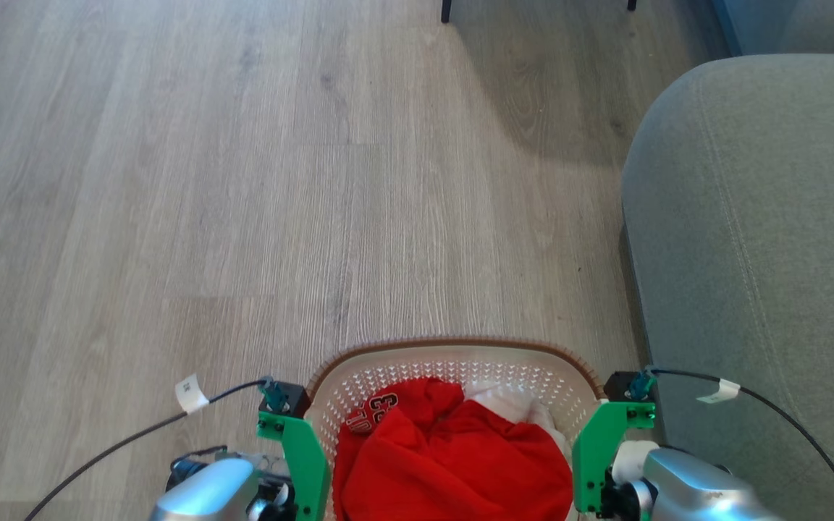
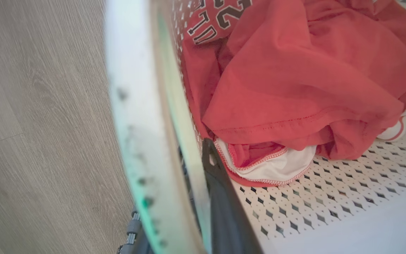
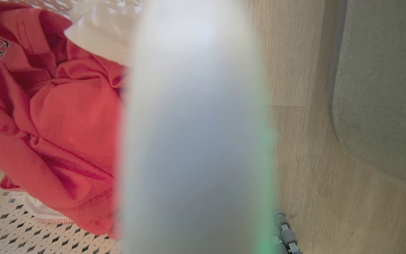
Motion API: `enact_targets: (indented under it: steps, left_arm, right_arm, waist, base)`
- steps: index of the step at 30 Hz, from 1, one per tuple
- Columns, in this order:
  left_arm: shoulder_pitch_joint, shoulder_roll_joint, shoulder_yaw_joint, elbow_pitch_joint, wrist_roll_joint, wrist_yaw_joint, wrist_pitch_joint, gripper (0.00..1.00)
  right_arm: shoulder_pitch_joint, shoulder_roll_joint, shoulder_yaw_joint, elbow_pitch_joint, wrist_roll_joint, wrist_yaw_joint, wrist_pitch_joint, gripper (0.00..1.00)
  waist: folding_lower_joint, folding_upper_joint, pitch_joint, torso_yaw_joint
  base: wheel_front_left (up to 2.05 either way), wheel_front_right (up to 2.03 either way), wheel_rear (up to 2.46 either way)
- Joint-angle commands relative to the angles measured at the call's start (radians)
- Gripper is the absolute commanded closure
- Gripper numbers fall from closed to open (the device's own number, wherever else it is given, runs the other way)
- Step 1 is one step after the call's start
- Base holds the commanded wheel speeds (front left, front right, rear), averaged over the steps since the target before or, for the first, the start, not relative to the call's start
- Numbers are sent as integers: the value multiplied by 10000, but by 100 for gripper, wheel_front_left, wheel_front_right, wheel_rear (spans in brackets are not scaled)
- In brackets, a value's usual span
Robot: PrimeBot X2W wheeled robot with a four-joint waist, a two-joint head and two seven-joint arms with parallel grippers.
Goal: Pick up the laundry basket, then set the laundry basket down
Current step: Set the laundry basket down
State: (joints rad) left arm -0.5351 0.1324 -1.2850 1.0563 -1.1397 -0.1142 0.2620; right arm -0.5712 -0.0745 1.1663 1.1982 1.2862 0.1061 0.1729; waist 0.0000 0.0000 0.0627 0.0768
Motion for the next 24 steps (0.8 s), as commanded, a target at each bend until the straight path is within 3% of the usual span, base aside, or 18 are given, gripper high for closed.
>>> enact_targets:
  steps: [1, 10, 24]
  left_arm:
    - [-600, -74, 47, -186, 25, -165, -145, 100]
    - [-940, -188, 47, -38, 77, -165, -384, 100]
    - [-2537, -722, 51, 1171, 629, -165, -1743, 100]
  right_arm:
    - [-512, 243, 138, -306, 36, 246, -186, 100]
    - [-966, 243, 195, -228, 11, 246, -702, 100]
    - [-2371, 68, 232, 24, -335, 246, -2063, 100]
  waist:
    - [0, 0, 56, -10]
    - [0, 0, 881, -42]
    - [0, 0, 3632, -97]
  base:
    - [0, 0, 0]
    - [0, 0, 0]
    - [0, 0, 0]
